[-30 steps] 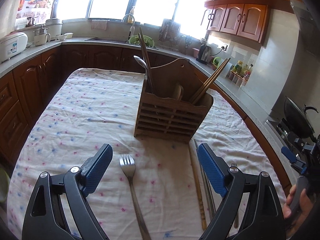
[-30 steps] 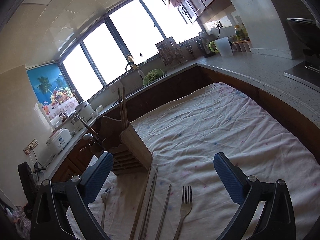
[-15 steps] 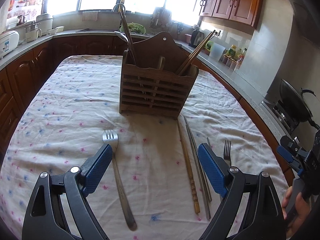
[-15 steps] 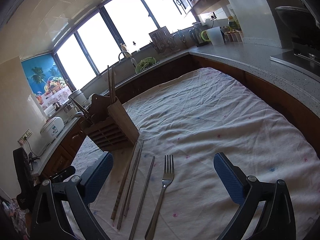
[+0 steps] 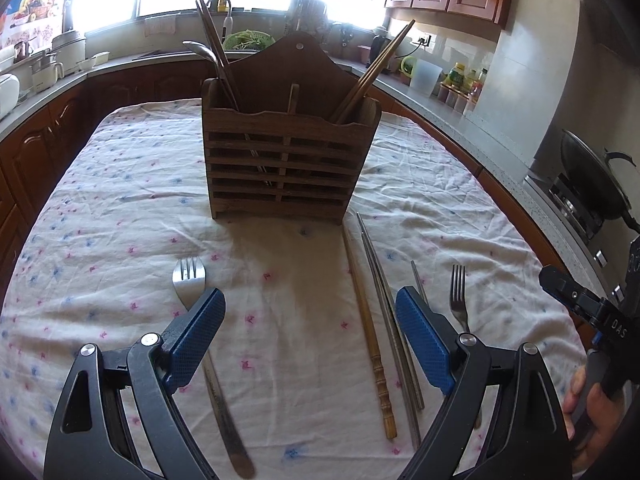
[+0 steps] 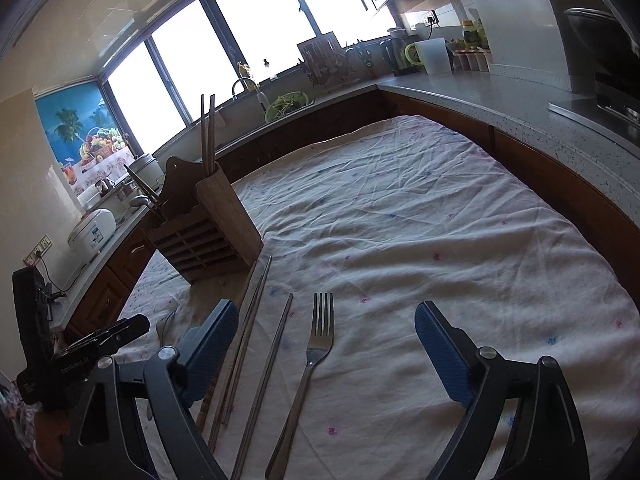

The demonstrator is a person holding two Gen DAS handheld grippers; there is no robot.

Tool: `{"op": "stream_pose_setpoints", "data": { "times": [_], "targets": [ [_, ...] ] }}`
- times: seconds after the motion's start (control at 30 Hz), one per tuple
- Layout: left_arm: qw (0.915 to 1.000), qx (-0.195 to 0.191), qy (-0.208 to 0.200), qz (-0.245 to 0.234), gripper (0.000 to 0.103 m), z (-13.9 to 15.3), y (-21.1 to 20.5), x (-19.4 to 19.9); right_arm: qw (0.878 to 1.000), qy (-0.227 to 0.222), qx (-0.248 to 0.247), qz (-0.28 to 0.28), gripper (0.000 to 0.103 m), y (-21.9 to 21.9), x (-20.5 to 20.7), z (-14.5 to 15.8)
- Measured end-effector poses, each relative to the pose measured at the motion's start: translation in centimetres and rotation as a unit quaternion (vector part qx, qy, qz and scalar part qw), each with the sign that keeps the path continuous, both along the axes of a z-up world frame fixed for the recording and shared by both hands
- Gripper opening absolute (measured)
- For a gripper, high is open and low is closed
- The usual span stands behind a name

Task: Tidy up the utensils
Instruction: 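Close the right tool on a metal fork while the left tool closes on a wooden chopstick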

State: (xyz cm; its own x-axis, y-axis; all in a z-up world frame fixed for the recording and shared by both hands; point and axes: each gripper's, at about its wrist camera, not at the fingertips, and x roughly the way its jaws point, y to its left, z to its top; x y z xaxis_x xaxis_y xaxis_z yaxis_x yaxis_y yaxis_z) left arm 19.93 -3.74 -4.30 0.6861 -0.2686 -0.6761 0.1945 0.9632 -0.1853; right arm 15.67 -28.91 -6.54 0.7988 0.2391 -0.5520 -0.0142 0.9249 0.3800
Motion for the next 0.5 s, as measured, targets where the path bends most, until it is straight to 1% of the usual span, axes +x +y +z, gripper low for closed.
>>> {"op": "stream_pose_setpoints", "data": {
  "times": [0.03,0.1,0.17,0.2,0.27,0.3,0.37,0.5],
  "targets": [
    [1.0,0.0,0.002,-0.004,0.089,-0.1,-0.3,0.4,1.0,0.004,0.0,0.001,0.081,0.0,0.3,-0.1],
    [0.9999,0.002,0.006,-0.014,0.088,-0.3,-0.9,1.1,1.0,0.012,0.0,0.004,0.075,0.1,0.9,-0.4],
    [0.9996,0.006,0.01,-0.025,0.081,-0.4,-1.7,2.0,1.0,0.019,0.001,0.007,0.073,0.2,1.4,-0.6],
    [0.9994,0.009,0.012,-0.031,0.079,-0.6,-2.2,2.5,1.0,0.022,0.002,0.009,0.071,0.3,1.7,-0.7],
    [0.9989,0.017,0.018,-0.041,0.07,-0.9,-3.1,3.7,1.0,0.025,0.0,0.011,0.068,0.3,2.2,-0.9],
    [0.9985,0.02,0.022,-0.046,0.067,-1.1,-3.6,4.3,1.0,0.027,-0.001,0.011,0.066,0.4,2.4,-0.9],
    [0.9975,0.026,0.032,-0.058,0.052,-1.7,-4.6,5.5,0.999,0.031,-0.002,0.012,0.063,0.4,2.8,-1.1],
    [0.9948,0.046,0.045,-0.079,0.037,-2.9,-6.6,7.7,0.999,0.042,-0.004,0.009,0.059,0.3,3.6,-1.7]
  ]
}}
